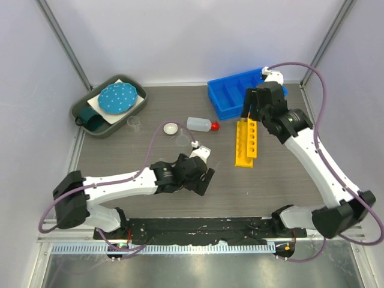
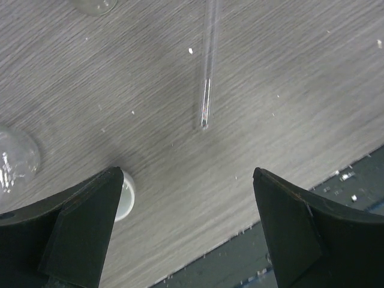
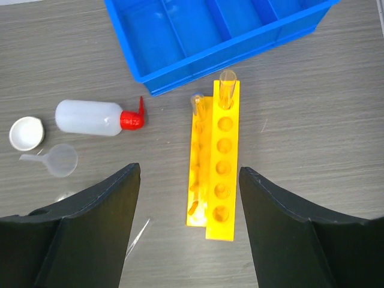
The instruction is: Organize the chemistry lab equipment
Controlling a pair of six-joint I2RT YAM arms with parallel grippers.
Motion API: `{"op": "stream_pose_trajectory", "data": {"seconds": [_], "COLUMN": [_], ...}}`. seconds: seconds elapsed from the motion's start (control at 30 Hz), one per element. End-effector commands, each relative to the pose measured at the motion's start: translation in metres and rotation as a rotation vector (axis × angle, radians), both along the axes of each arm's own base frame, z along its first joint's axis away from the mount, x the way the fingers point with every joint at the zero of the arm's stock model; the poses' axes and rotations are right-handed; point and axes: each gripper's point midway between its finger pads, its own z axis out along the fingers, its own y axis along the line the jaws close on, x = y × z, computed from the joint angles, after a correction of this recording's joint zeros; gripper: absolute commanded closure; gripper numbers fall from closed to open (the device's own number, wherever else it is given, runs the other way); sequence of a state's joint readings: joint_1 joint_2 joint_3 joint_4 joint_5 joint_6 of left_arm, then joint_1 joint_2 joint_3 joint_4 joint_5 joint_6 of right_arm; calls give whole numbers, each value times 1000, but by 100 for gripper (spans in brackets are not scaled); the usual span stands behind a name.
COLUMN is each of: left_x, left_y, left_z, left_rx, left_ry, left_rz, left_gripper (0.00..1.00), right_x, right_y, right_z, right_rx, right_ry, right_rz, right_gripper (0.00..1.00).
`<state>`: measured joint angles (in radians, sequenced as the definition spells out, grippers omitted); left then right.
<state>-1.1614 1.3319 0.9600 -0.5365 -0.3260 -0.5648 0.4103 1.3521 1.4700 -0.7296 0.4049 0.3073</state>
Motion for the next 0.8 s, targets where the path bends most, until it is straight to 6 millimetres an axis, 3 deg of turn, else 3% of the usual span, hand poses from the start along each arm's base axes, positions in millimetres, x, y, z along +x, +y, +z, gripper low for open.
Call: {"op": "stream_pose_trajectory", "data": {"seconds": [0.0, 0.03, 0.1, 0.33, 0.57, 0.77], "left_x": [29, 32, 39, 44, 44, 42], "left_y": [-36, -39, -46, -66, -72, -70], "left_z": [14, -1, -7, -53, -85, -101], "left_rx": [-49, -7, 18, 92, 126, 147], "left_ry": [-109, -104, -116, -75, -33, -17], "left_rz": [14, 15, 13, -10, 1, 3], "left_gripper": [6, 6, 9, 16, 21, 27], "right_x": [-30, -36, -48, -78, -86, -91], "right_y": [8, 9, 15, 13, 13, 14], "right_z": [-2, -3, -14, -19, -23, -28], "right_rx": [39, 46, 65, 104, 116, 131], "right_ry": [-15, -19, 1, -14, -13, -9], "right_rz": [25, 33, 56, 97, 117, 134], "right_gripper": [27, 27, 27, 28, 28, 31]}}
